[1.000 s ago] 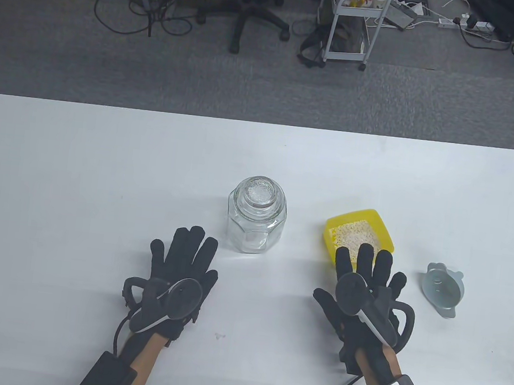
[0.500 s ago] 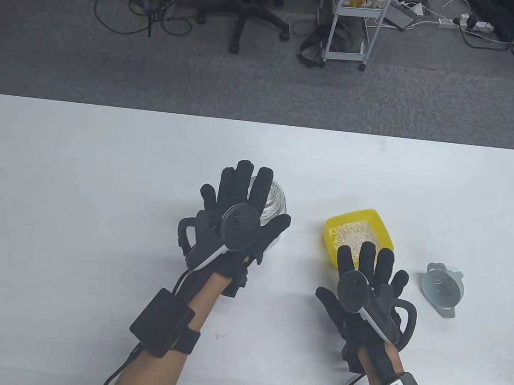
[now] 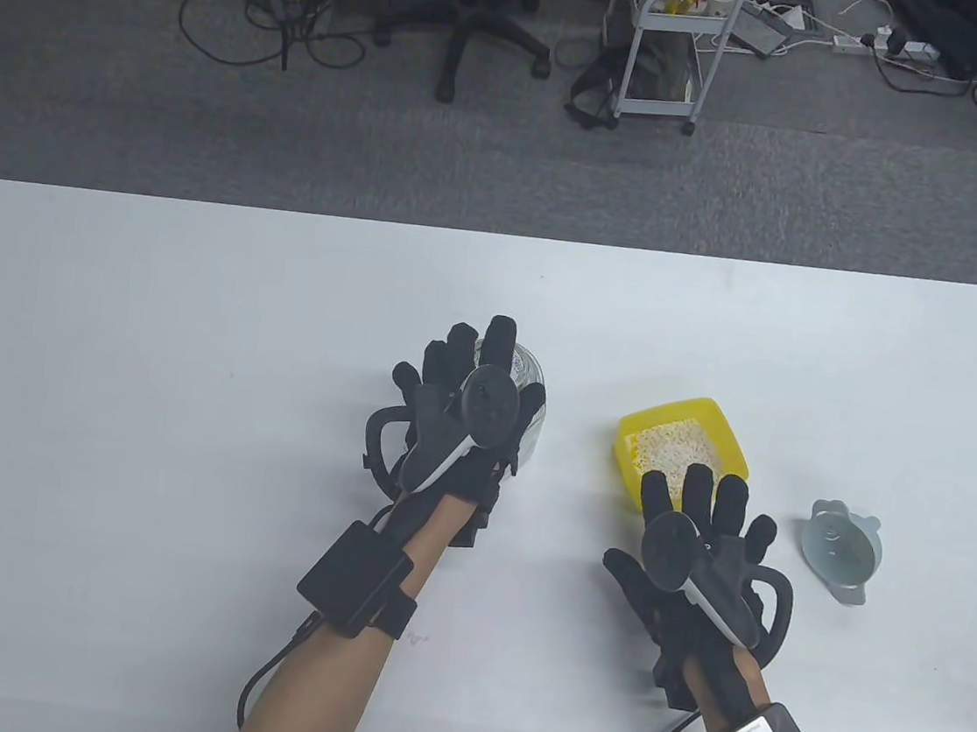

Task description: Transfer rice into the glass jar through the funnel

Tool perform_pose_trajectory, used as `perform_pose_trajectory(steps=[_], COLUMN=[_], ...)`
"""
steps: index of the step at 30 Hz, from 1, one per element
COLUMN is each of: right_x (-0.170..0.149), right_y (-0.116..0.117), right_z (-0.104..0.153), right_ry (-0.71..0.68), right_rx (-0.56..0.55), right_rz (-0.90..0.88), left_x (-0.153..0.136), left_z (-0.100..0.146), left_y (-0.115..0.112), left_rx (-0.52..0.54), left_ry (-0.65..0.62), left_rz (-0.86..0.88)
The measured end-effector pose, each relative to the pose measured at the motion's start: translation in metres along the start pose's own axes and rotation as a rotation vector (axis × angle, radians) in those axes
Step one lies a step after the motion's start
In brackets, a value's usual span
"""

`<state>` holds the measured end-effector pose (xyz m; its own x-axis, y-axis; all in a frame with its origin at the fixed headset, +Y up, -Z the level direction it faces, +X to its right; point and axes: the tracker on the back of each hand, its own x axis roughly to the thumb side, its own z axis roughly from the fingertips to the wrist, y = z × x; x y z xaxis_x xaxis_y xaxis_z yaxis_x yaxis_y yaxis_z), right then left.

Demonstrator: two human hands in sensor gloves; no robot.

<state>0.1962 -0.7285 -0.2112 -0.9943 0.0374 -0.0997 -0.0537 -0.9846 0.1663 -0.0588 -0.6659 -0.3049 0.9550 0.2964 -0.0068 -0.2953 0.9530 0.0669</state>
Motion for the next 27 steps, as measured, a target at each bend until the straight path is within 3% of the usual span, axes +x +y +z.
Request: perform_pose_trajectory(steps=[8, 13, 19, 21, 27], right_x=[-0.001, -0.001, -0.003, -0.004, -0.003], right_y=[0.000, -0.001, -0.002, -0.002, 0.000], right_z=[0.000, -0.002, -0.001, -0.002, -0.002], right_ry=[0.008, -0.025, -0.009, -0.009, -0.016], right_rx=[0.001, -0.024, -0.015, -0.021, -0.029], right_rz=[-0.005, -0.038, -0.038, -0.046, -0.046], left_x=[0.004, -0.014, -0.063, -0.080, -0.130], left_z=[0.000, 0.009, 0.037, 0.051, 0.081], left_y=[0.015, 0.038, 0.058, 0.059, 0.035], left_rx=[0.021, 0.170, 0.341, 0.394, 0.292], left_ry=[-0.014, -0.082, -0.136, -0.166, -0.121], left_rz=[-0.005, 0.031, 0.058, -0.025, -0.102])
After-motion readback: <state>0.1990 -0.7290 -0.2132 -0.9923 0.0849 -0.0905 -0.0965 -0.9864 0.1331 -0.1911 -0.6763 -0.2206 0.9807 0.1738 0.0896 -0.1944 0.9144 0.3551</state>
